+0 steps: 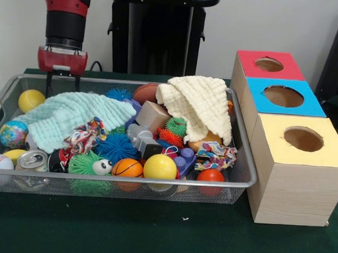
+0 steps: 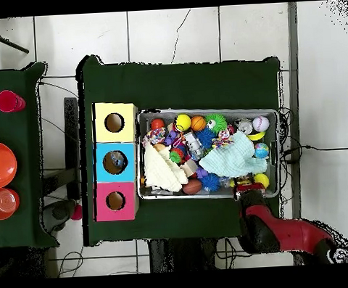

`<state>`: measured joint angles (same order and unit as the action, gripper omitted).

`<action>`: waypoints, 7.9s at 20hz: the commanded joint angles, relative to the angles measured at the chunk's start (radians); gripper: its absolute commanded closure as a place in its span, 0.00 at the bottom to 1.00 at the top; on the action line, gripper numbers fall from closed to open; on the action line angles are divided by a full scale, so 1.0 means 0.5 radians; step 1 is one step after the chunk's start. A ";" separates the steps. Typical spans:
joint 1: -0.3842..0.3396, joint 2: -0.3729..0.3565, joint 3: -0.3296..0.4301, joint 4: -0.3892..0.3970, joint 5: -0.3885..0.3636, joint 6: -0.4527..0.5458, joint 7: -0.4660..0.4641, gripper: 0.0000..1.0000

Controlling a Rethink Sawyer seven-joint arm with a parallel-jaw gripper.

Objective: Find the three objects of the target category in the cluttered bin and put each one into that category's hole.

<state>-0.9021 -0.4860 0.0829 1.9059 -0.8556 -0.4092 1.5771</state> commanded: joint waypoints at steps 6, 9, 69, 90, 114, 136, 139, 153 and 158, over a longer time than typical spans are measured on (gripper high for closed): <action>-0.057 0.026 0.412 -0.020 -0.158 -0.029 0.387 0.00; -0.061 0.015 0.419 -0.019 -0.162 -0.022 0.369 0.00; -0.493 -0.451 1.468 0.828 0.554 0.701 0.257 1.00; -0.435 -1.087 1.707 1.162 1.146 0.788 0.397 1.00; 0.320 -1.298 0.937 0.899 1.416 0.768 0.306 0.00; 0.684 -1.349 0.410 0.372 0.469 1.514 -0.057 0.00; 0.597 -1.363 0.449 0.405 0.424 1.523 -0.078 0.00; -0.169 -1.251 0.873 0.670 0.597 1.272 -0.049 0.00; -0.301 -1.228 0.956 0.681 0.588 1.284 -0.039 0.00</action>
<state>-1.0047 -1.1469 0.4434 2.2049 -0.5644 0.2553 1.5771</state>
